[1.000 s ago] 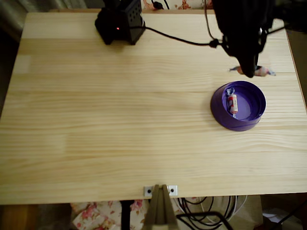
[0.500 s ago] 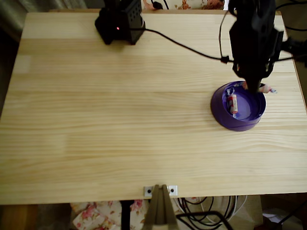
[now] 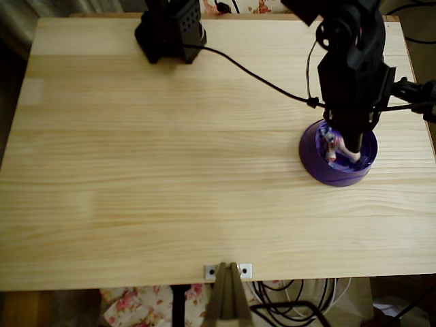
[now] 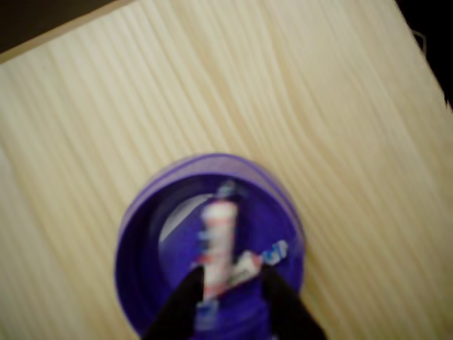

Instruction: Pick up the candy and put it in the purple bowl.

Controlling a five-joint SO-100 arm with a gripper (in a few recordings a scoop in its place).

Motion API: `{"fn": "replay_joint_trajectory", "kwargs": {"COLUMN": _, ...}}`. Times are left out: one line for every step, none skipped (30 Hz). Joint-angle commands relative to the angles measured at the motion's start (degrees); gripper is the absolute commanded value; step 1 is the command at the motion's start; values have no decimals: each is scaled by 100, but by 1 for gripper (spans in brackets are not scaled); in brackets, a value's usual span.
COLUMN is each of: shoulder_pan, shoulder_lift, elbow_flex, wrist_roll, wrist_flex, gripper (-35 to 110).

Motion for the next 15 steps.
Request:
{"fn": "replay_joint_trajectory", "kwargs": {"shoulder_pan": 18, "shoulder_lift": 290, "elbow_flex": -501, "wrist_roll": -123, "wrist_flex": -26, "gripper": 17}}
{"fn": "replay_joint_trajectory", "kwargs": {"shoulder_pan": 35, "shoulder_lift": 343, "elbow_flex": -457, "wrist_roll": -123, "wrist_flex": -35, "gripper": 17}}
{"fn": "replay_joint_trajectory", "kwargs": {"shoulder_pan": 44, "shoulder_lift": 378, "elbow_flex": -413, "wrist_roll": -123, "wrist_flex": -35, "gripper": 17}}
{"fn": "replay_joint_trajectory", "kwargs": {"shoulder_pan": 53, "shoulder_lift": 422, "elbow_flex": -396, "wrist_roll": -123, "wrist_flex": -26, "gripper": 17}}
{"fn": "replay_joint_trajectory", "kwargs": {"shoulder_pan": 62, "shoulder_lift": 466, "elbow_flex": -387, "wrist_roll": -123, "wrist_flex": 18, "gripper": 15}}
{"fn": "replay_joint_trajectory", "kwargs": {"shoulder_pan": 79, "shoulder_lift": 519, "elbow_flex": -378, "wrist_roll": -123, "wrist_flex": 62, "gripper": 12}}
{"fn": "replay_joint_trajectory", "kwargs": {"shoulder_pan": 97, "shoulder_lift": 580, "elbow_flex": -378, "wrist_roll": -114, "wrist_flex": 114, "gripper": 9}}
{"fn": "replay_joint_trajectory", "kwargs": {"shoulder_pan": 123, "shoulder_lift": 650, "elbow_flex": -396, "wrist_roll": -114, "wrist_flex": 185, "gripper": 5}}
{"fn": "replay_joint_trajectory", "kwargs": {"shoulder_pan": 167, "shoulder_lift": 721, "elbow_flex": -439, "wrist_roll": -97, "wrist_flex": 272, "gripper": 3}}
{"fn": "replay_joint_trajectory", "kwargs": {"shoulder_pan": 220, "shoulder_lift": 791, "elbow_flex": -510, "wrist_roll": -62, "wrist_flex": 387, "gripper": 0}}
{"fn": "replay_joint_trajectory", "kwargs": {"shoulder_pan": 281, "shoulder_lift": 817, "elbow_flex": -642, "wrist_roll": -18, "wrist_flex": 571, "gripper": 0}}
{"fn": "replay_joint_trajectory", "kwargs": {"shoulder_pan": 360, "shoulder_lift": 809, "elbow_flex": -861, "wrist_roll": 9, "wrist_flex": 826, "gripper": 0}}
{"fn": "replay_joint_trajectory", "kwargs": {"shoulder_pan": 439, "shoulder_lift": 782, "elbow_flex": -1090, "wrist_roll": 53, "wrist_flex": 1081, "gripper": 0}}
{"fn": "replay_joint_trajectory", "kwargs": {"shoulder_pan": 527, "shoulder_lift": 738, "elbow_flex": -1327, "wrist_roll": 105, "wrist_flex": 1345, "gripper": 0}}
{"fn": "replay_joint_trajectory", "kwargs": {"shoulder_pan": 642, "shoulder_lift": 694, "elbow_flex": -1573, "wrist_roll": 185, "wrist_flex": 1617, "gripper": 0}}
